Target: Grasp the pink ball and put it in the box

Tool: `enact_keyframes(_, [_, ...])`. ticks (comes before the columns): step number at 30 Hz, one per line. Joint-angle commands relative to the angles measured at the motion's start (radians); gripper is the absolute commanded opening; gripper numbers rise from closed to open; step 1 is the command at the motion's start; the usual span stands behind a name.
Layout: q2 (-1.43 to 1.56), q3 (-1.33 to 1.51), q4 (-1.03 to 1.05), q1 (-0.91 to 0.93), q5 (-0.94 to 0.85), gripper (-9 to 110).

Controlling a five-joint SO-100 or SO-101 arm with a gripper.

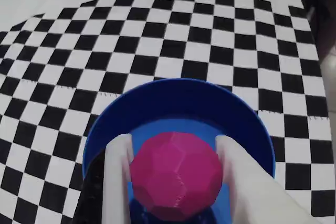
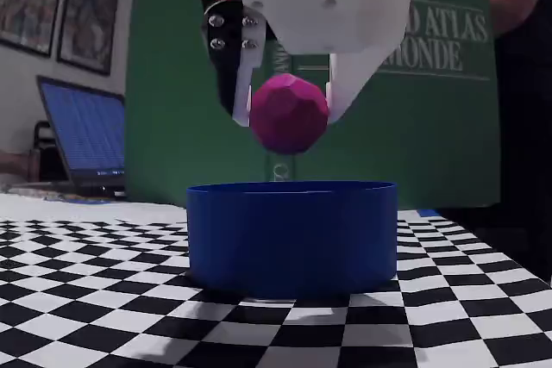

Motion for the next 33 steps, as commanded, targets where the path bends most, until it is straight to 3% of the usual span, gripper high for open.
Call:
enact_keyframes(1, [-0.006,-0.051,-0.023,-0.009,-0.011,0])
enact_keyframes(33, [-0.123,-0.150,-0.025,-0.003,-0.018,0])
